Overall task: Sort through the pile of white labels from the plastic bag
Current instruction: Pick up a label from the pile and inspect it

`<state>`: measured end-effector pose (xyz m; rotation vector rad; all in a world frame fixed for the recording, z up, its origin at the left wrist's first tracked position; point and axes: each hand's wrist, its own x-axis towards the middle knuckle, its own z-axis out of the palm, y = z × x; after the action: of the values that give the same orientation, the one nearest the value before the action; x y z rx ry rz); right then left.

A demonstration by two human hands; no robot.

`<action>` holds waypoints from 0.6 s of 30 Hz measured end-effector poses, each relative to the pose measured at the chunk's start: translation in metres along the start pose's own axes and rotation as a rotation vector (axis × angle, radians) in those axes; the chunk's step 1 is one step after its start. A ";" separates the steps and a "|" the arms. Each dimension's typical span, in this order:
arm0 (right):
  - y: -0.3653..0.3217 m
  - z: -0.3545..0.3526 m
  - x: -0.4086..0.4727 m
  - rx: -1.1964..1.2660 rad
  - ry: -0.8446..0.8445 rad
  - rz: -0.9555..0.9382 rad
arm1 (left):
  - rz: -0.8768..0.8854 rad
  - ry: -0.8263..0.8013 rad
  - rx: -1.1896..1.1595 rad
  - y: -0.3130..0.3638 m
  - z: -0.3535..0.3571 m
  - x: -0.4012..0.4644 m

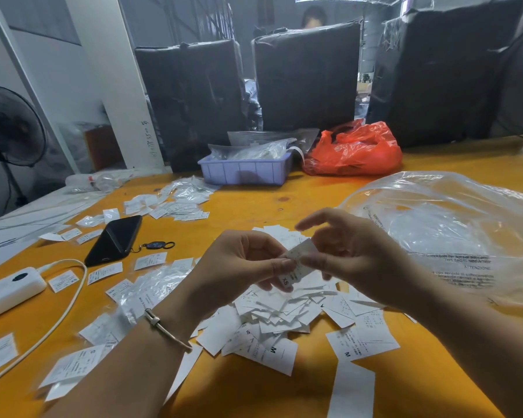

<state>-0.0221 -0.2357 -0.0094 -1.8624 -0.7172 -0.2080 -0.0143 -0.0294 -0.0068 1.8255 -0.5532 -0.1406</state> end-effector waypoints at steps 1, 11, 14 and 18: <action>0.001 -0.001 0.000 0.018 0.074 -0.014 | 0.003 0.027 -0.009 0.000 0.000 0.000; 0.004 0.010 -0.002 -0.059 0.167 -0.100 | 0.032 0.063 -0.075 0.000 0.001 0.001; 0.006 0.008 0.000 0.007 0.083 -0.061 | 0.011 0.051 -0.081 -0.002 0.001 0.000; 0.011 0.002 0.001 -0.038 0.129 -0.024 | -0.060 0.058 -0.029 -0.001 -0.006 0.000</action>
<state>-0.0155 -0.2365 -0.0181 -1.8583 -0.6509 -0.3569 -0.0117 -0.0244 -0.0058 1.8131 -0.4534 -0.1350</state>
